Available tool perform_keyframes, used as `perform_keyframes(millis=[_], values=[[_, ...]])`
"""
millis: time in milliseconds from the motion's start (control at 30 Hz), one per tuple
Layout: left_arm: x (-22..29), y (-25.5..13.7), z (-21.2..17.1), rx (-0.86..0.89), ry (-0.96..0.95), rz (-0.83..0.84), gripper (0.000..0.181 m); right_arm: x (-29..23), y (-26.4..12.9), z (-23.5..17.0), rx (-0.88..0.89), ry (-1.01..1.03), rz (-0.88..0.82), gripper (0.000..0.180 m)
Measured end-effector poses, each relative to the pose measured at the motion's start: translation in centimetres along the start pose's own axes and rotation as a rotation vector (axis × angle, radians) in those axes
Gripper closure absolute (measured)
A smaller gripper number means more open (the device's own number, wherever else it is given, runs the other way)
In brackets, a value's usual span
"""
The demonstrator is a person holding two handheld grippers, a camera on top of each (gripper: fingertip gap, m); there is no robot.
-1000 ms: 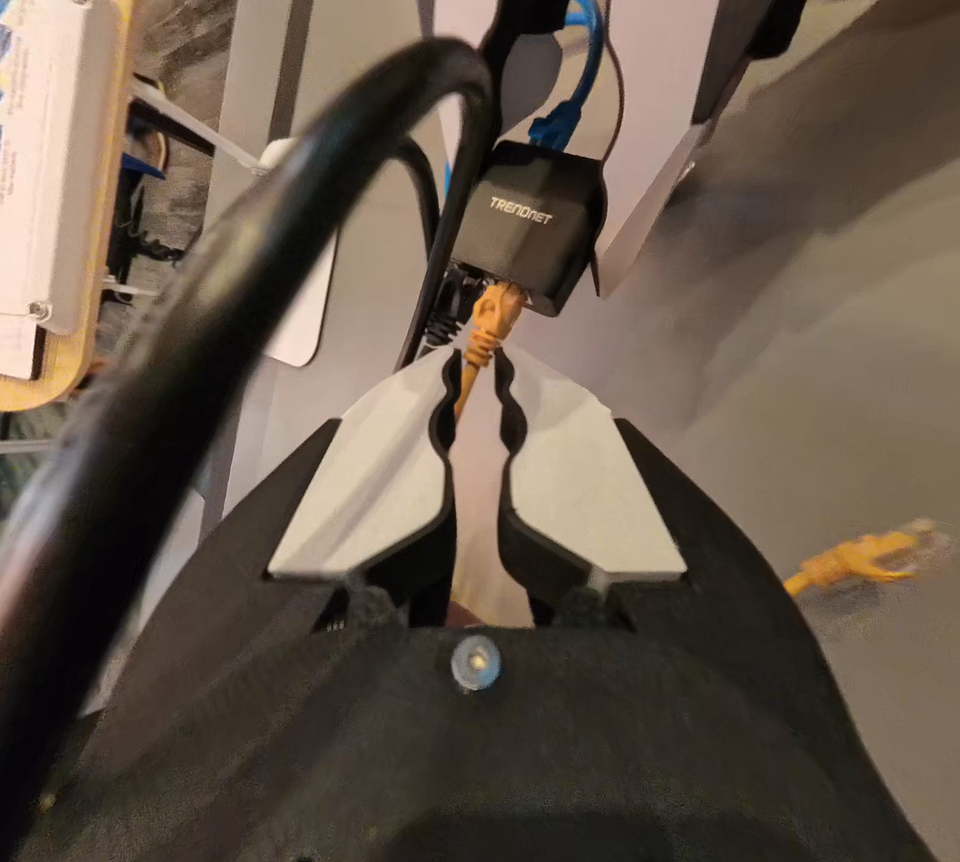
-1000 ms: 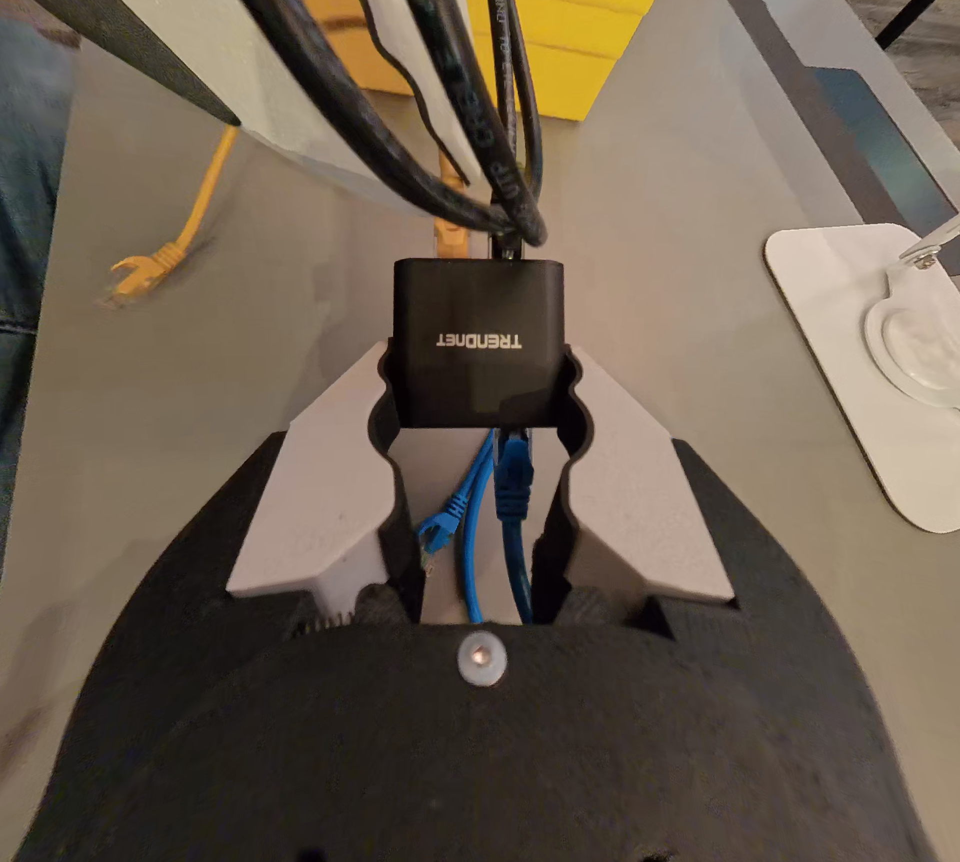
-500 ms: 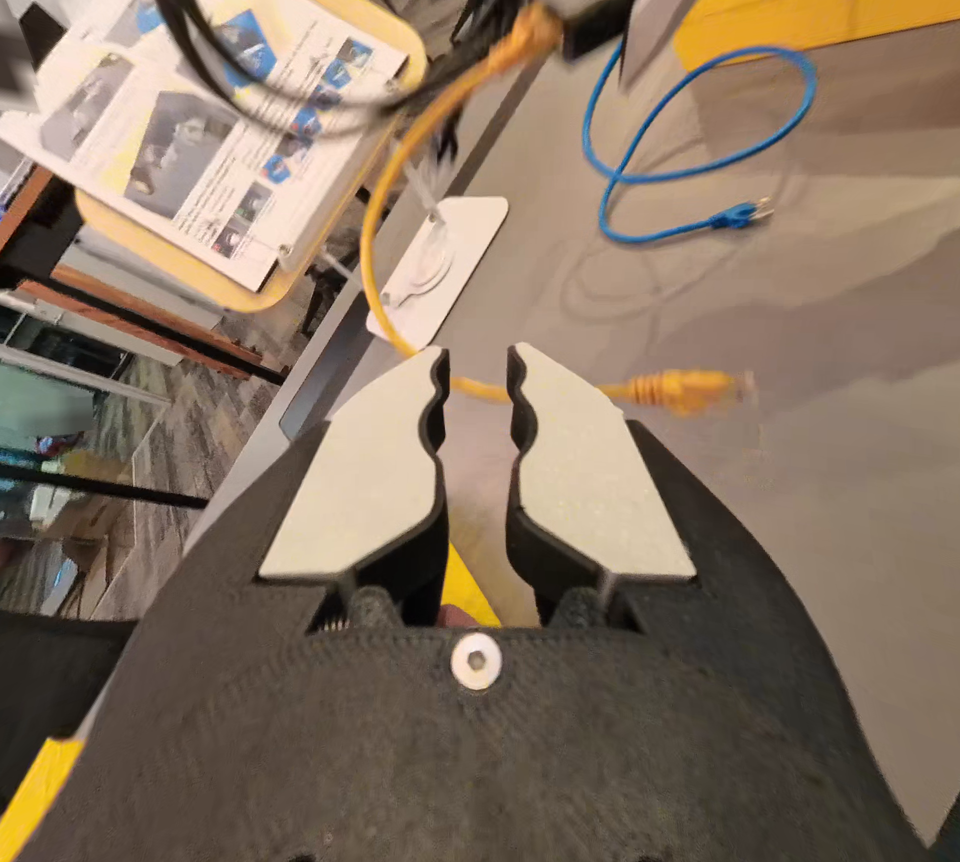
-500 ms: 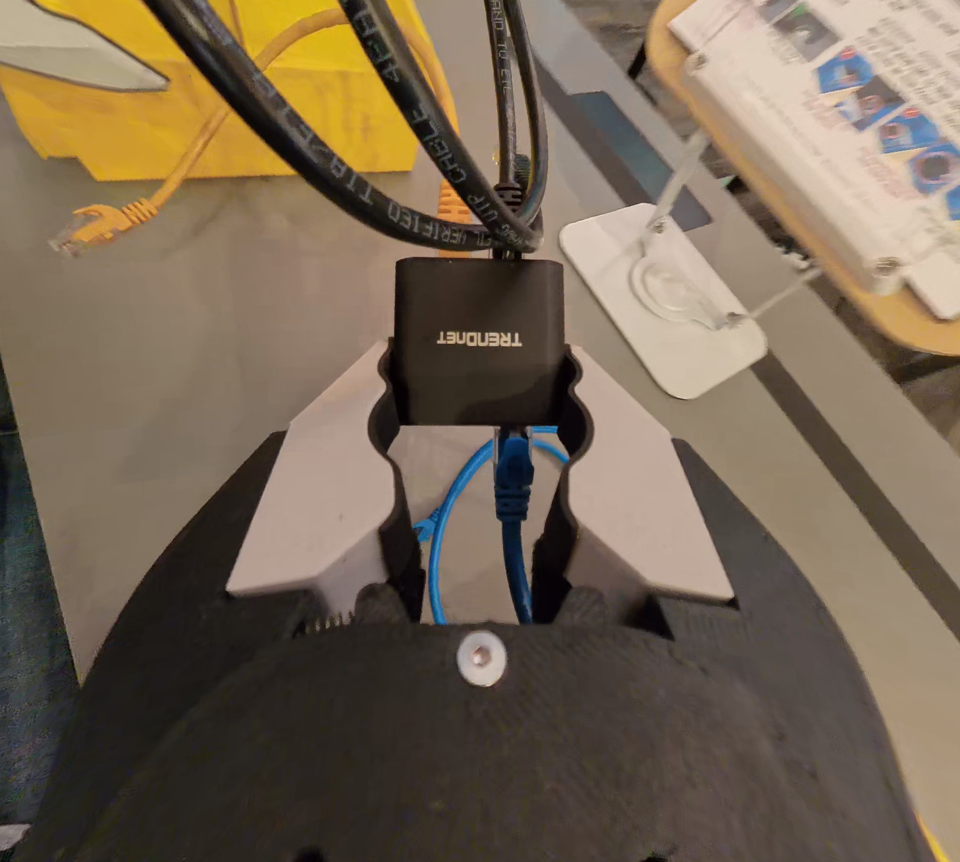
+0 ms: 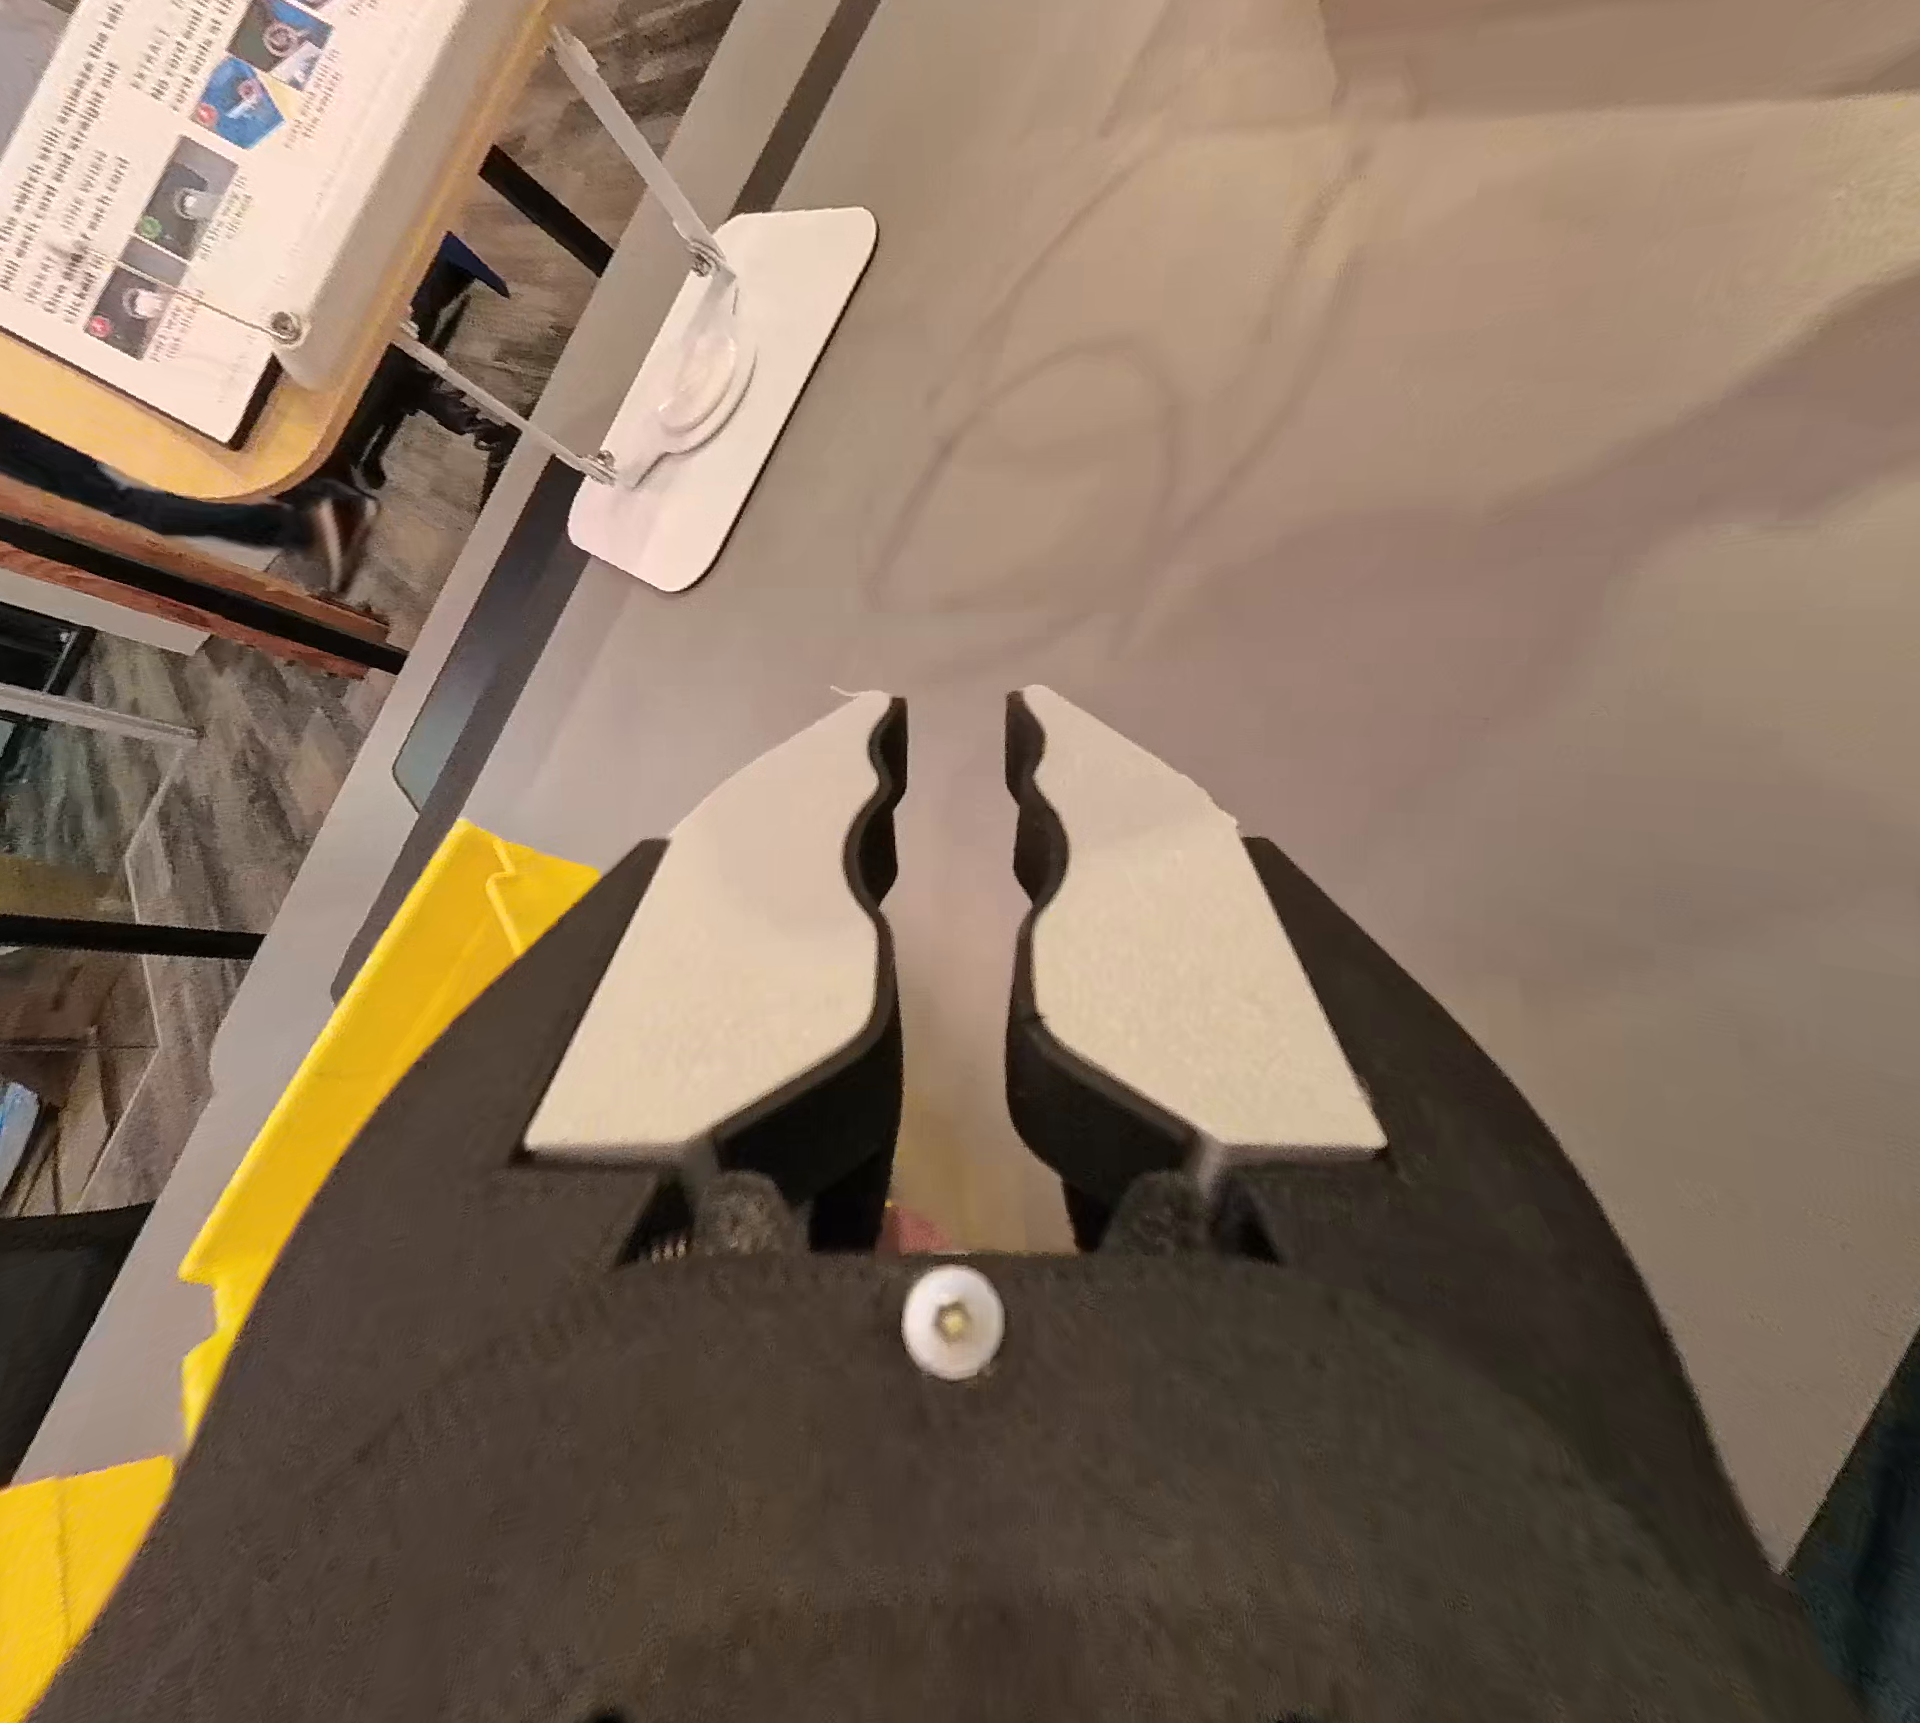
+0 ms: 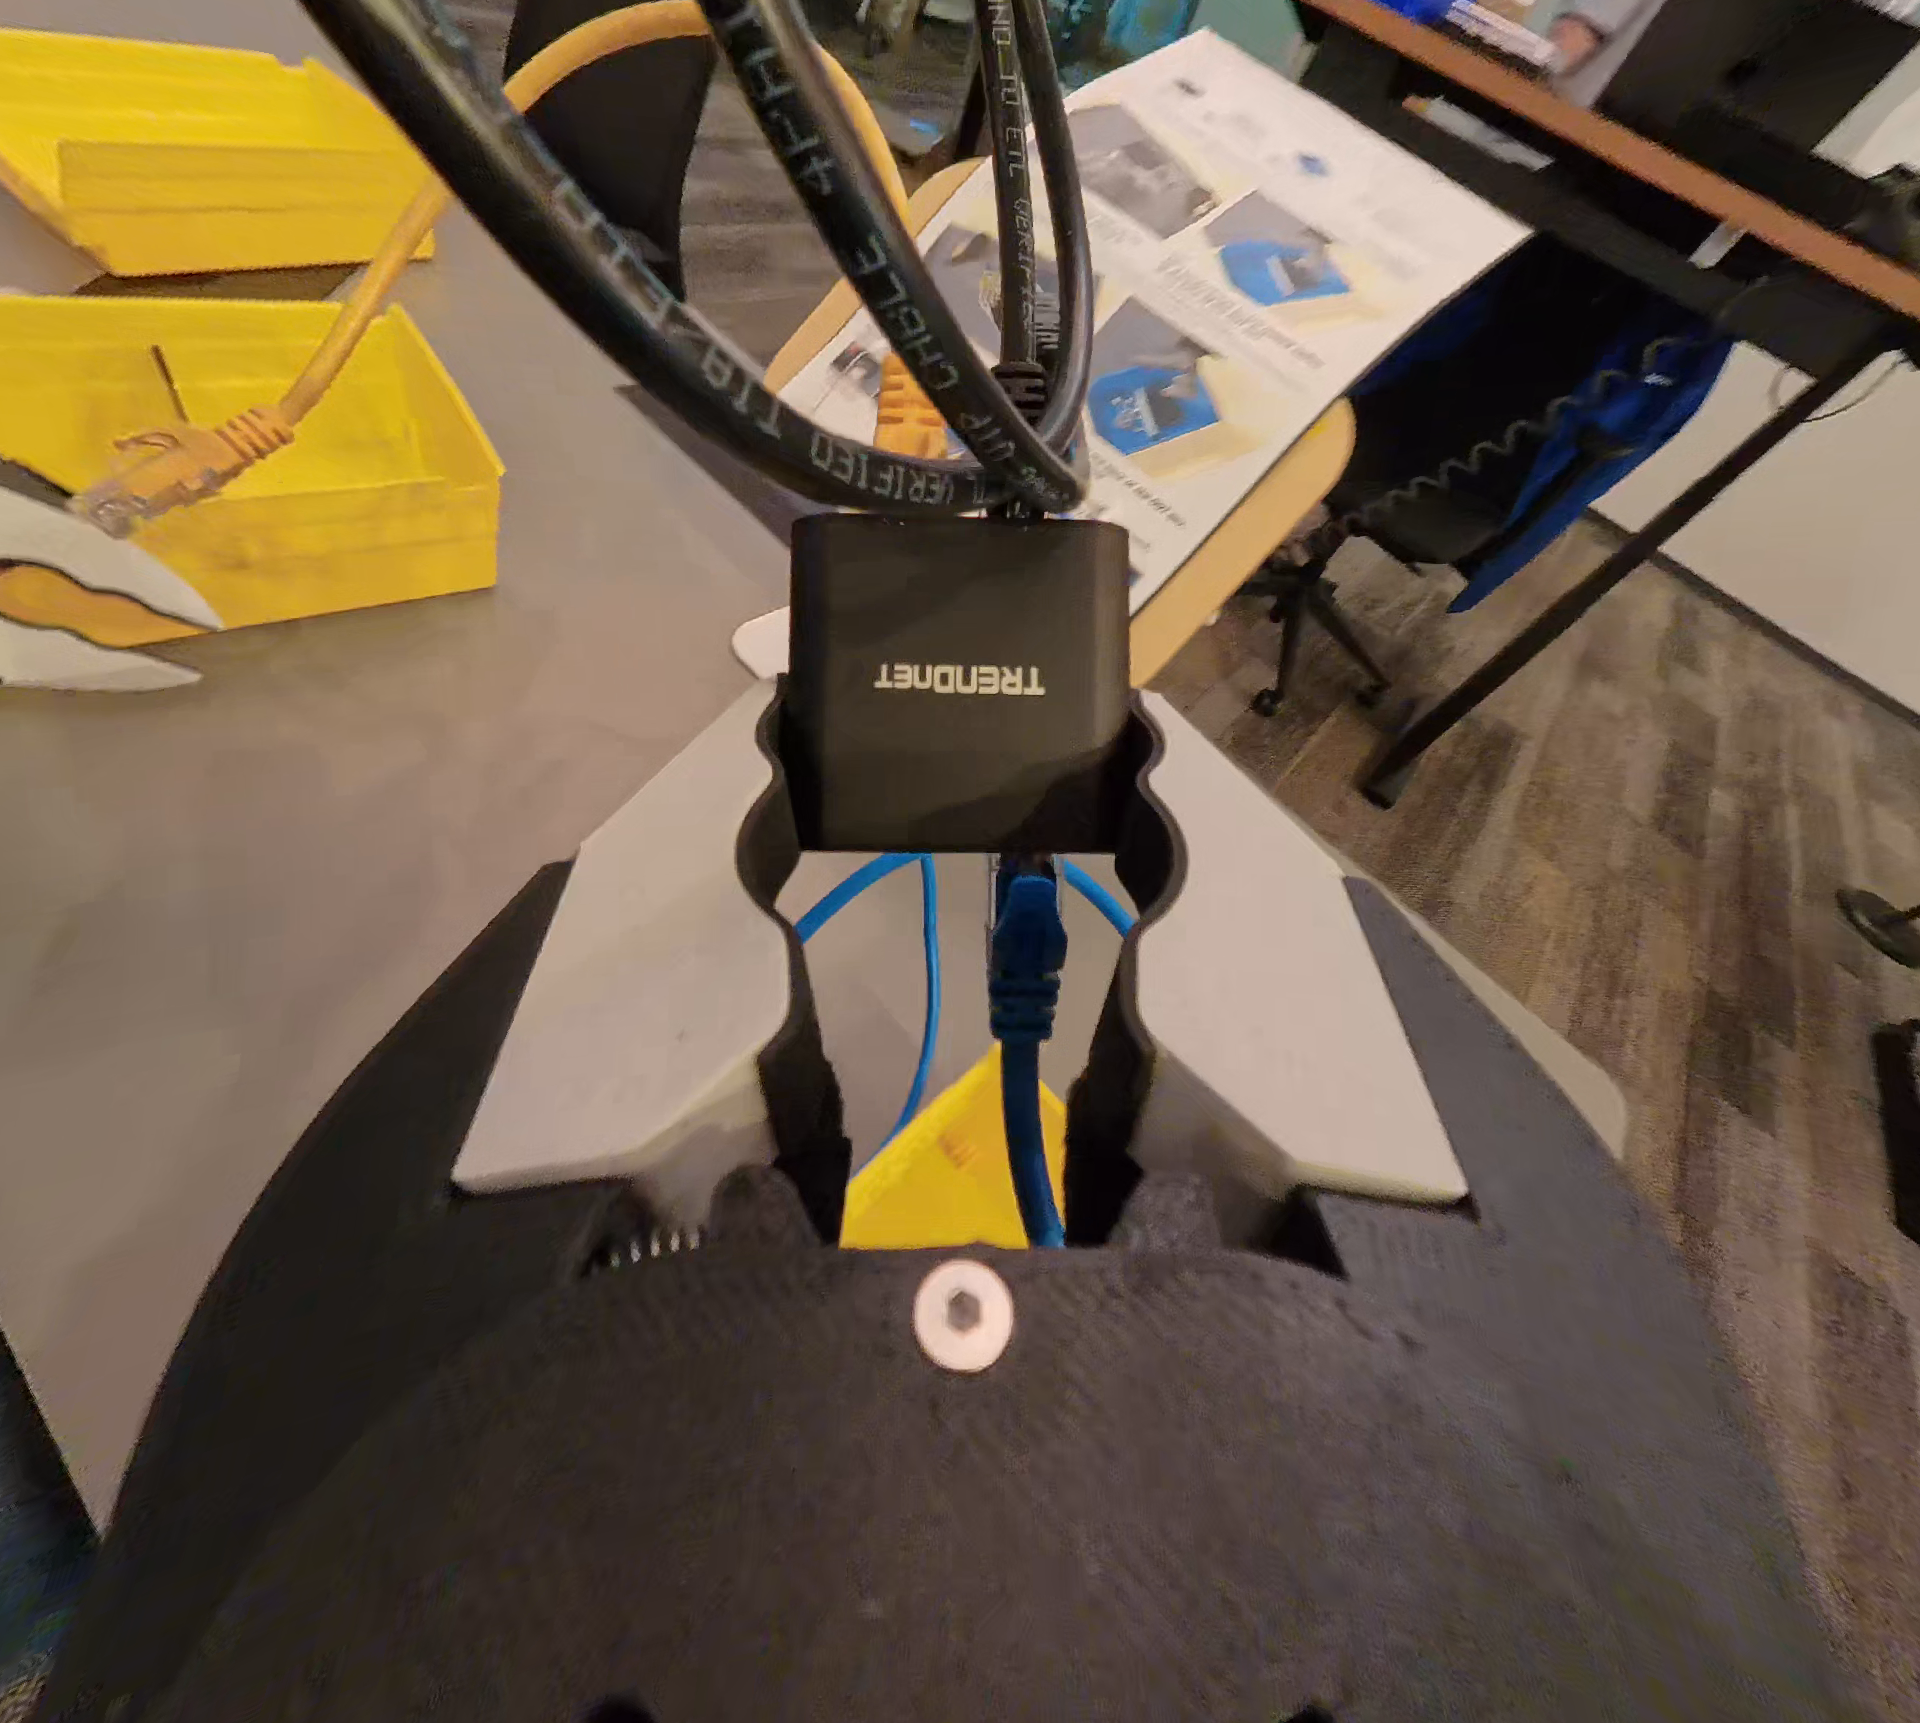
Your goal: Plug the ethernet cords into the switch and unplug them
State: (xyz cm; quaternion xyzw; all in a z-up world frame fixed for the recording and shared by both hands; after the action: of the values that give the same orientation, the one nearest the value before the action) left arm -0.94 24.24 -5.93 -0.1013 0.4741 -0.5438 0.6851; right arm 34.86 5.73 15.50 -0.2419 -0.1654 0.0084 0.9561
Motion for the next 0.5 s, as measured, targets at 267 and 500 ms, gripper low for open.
perform_keyframes(millis=[267, 500], values=[[1.0, 1.6, -0.4, -0.057, 0.007, -0.07, 0.163, 4.1, -4.0, 0.2, 0.017, 0.012, -0.155, 0.12], [1.8, 2.7, -1.1, -0.095, 0.019, -0.107, 0.162, 5.5, -6.3, 0.8, 0.032, 0.004, -0.263, 0.12]])
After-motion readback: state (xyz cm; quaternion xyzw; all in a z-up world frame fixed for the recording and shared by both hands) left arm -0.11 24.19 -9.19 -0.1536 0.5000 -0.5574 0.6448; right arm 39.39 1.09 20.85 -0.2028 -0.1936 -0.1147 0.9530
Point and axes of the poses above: each gripper's, where its closed fingertips meet, y out along the fingers, z out of its top, x = y × z across the jaws, the point moved 9 cm from there along -y, back along the fingers, and after that the axes turned 13 degrees about -x, right-handed, at the moved point
